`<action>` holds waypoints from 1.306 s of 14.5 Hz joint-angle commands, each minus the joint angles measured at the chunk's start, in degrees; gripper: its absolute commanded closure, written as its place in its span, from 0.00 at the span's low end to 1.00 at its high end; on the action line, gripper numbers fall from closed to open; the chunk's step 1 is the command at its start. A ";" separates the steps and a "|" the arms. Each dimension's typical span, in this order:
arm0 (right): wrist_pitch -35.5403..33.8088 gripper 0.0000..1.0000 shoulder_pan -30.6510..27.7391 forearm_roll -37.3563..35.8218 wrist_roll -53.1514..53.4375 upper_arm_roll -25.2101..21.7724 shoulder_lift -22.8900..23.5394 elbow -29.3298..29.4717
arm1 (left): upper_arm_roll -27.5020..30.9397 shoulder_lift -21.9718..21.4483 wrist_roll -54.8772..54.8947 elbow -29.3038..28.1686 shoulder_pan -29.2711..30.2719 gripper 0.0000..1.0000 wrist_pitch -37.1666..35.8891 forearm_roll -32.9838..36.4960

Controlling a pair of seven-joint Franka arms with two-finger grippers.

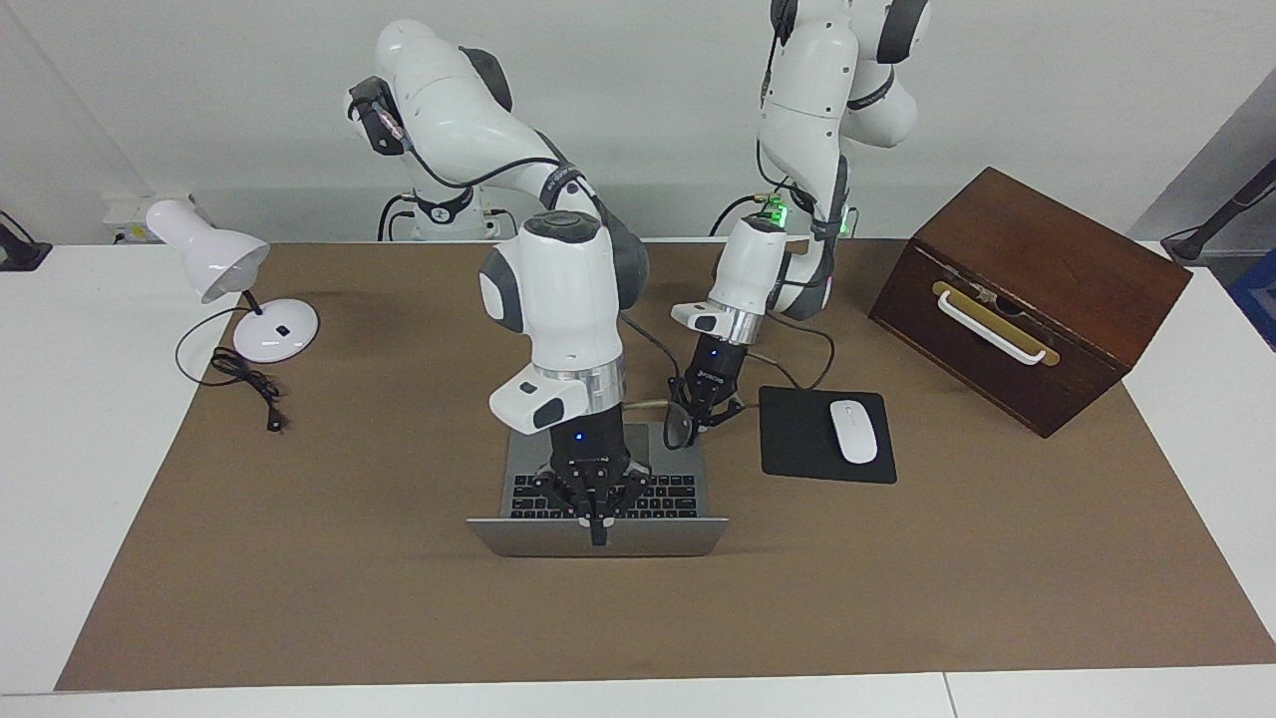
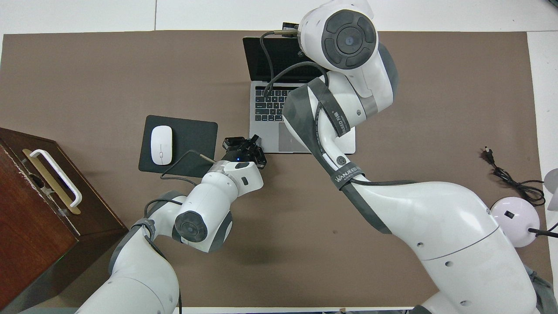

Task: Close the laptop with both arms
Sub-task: 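Push the laptop screen down toward the keyboard with the right gripper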

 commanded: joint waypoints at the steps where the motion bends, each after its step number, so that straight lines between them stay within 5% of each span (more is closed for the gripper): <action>1: -2.16 1.00 -1.18 -0.55 0.92 2.92 0.88 1.85 | 0.53 2.92 1.53 -0.37 -0.03 1.00 0.26 -0.96; 19: -16.05 1.00 -4.44 21.94 -0.48 4.07 -1.58 1.24 | 0.53 2.92 1.53 -0.54 -0.03 1.00 0.26 -0.96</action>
